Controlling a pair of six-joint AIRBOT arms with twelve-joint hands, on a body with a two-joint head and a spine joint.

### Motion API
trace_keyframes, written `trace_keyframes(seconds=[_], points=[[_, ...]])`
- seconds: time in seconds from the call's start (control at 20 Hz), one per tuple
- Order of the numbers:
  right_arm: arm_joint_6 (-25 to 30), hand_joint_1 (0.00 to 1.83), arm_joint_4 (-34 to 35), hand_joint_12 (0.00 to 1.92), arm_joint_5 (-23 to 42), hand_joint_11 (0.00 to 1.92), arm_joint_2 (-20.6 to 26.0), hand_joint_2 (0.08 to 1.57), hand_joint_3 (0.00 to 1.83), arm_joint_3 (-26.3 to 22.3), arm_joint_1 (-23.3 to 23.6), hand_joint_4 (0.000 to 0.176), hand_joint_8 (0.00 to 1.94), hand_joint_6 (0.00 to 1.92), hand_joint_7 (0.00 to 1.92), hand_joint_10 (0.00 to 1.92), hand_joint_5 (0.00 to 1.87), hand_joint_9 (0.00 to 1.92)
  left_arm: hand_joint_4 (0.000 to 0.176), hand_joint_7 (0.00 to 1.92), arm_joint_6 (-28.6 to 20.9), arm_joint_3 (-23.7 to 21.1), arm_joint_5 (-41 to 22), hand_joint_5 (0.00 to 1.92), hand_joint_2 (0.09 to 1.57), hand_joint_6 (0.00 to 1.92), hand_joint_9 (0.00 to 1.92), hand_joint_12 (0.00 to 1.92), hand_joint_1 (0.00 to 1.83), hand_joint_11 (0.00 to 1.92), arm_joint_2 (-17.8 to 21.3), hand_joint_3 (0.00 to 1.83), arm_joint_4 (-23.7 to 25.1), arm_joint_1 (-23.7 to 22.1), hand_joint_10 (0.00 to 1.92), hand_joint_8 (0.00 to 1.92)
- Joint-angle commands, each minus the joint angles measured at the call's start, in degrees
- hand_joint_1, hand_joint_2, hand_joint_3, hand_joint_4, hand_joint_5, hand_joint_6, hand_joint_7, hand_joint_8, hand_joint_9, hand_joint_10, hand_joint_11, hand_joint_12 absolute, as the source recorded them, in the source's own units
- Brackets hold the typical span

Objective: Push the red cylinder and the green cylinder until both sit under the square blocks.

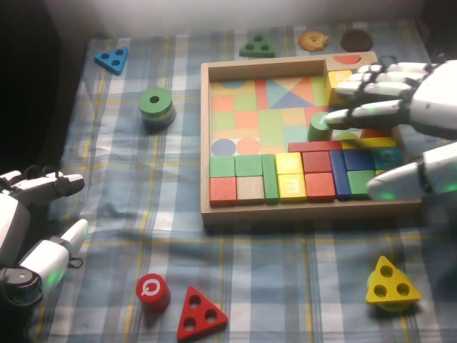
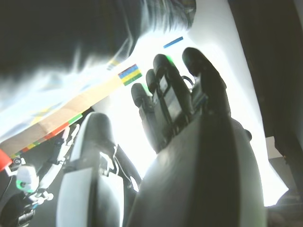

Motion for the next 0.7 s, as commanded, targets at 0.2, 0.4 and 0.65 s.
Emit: trace_keyframes(seconds=[0.2,0.4,0.65], points=[[-0.7,0.00,2.5,0.00,5.5,0.00,0.9,0.91,0.00,-0.7,0.6,0.143,0.00,0.00,0.00,0.00,0.22,0.00,0.002,0.49,-0.3,0.1,-6.4,0.63,1.36,0.00,0.45,0.35,0.77,0.00,0.2,0.00,2.4,-0.3,0.00,0.00],[-0.7,0.00,3.2,0.00,7.3,0.00,1.3,0.93,0.00,-1.2,1.1,0.144,0.00,0.00,0.00,0.00,0.22,0.00,0.014,0.49,-0.3,0.2,-6.2,0.63,1.36,0.00,0.46,0.26,0.73,0.00,0.1,0.00,2.5,-0.3,0.00,0.00],[-1.6,0.00,3.3,0.00,7.6,0.00,0.7,0.93,0.00,-0.6,1.3,0.128,0.00,0.01,0.00,0.00,0.23,0.00,0.022,0.47,-0.3,0.2,-6.0,0.62,1.37,0.00,0.44,0.28,0.72,0.00,0.2,0.00,2.7,-0.3,0.00,0.00]])
